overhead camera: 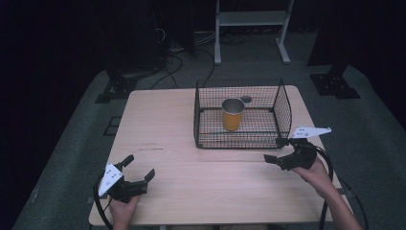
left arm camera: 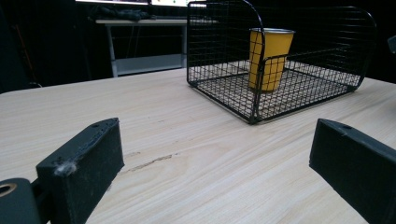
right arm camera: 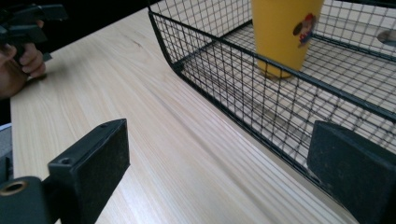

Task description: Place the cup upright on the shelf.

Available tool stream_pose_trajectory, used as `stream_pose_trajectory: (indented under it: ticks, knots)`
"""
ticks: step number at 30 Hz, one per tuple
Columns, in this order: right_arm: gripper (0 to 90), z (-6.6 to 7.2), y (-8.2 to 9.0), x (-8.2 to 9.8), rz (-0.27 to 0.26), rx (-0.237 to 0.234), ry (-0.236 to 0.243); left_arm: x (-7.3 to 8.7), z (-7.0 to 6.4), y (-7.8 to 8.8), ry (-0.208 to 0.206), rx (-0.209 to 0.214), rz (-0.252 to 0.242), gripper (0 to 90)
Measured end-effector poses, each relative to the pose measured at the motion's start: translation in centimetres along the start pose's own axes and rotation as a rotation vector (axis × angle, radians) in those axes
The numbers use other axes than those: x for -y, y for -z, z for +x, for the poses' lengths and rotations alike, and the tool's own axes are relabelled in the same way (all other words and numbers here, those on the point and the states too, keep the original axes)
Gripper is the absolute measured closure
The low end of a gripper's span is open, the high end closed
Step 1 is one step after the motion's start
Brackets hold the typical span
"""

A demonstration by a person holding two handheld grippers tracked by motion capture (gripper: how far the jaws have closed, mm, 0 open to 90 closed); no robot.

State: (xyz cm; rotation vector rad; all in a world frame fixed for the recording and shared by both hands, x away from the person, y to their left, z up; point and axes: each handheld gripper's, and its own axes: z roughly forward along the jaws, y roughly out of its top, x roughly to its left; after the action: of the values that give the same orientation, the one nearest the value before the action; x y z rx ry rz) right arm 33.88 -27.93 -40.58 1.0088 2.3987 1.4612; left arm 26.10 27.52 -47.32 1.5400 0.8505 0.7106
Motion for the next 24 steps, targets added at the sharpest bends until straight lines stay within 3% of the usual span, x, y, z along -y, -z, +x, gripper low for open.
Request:
stream_pose_trajectory:
  ticks: [8,24]
  knots:
    - [5.0,0.2,0.7,1.3,-0.01,0.018,-0.005,0.0,0.0,0.0,0.002,-0.001,0.0,2.2]
    - [5.0,0.8,0.8,3.6,-0.021,0.007,-0.034,0.0,0.0,0.0,0.001,0.0,-0.001,2.2]
